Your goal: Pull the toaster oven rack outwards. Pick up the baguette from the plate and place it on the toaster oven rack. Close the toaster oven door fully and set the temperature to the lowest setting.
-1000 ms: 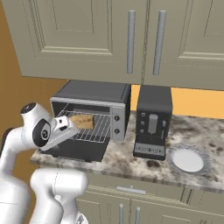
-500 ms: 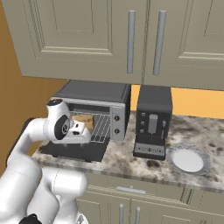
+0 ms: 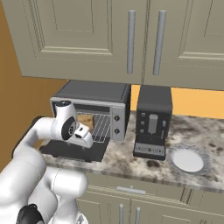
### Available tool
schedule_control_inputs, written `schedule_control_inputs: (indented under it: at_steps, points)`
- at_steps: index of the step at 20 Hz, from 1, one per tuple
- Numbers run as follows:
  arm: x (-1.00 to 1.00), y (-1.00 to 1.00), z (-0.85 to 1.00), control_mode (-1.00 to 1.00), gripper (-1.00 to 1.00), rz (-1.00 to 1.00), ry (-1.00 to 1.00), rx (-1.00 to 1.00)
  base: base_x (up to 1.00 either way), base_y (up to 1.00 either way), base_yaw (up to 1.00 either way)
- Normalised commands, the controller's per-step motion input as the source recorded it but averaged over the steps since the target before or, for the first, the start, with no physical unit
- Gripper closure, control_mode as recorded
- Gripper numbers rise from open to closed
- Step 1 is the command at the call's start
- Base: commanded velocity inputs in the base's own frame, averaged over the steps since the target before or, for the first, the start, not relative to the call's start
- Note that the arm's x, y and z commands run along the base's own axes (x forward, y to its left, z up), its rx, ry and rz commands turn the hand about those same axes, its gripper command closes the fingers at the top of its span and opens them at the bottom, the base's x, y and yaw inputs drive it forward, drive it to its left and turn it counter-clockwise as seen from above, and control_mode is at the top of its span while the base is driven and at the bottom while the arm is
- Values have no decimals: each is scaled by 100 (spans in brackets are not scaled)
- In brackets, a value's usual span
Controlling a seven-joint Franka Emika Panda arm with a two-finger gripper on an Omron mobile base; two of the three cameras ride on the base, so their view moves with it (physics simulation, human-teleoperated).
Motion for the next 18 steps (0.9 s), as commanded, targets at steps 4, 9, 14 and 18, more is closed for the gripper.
schedule_control_inputs:
  at_steps: [4, 9, 14, 18]
  points:
    - [3, 0, -29, -100, -100, -13, -7, 1, 0, 0, 0]
    - [24, 0, -29, -100, -100, -11, -2, 0, 0, 0, 0]
    - [54, 0, -11, -100, -100, -8, 0, 1, 0, 0, 0]
    - [60, 0, 0, -100, -100, -7, -2, 0, 0, 0, 0]
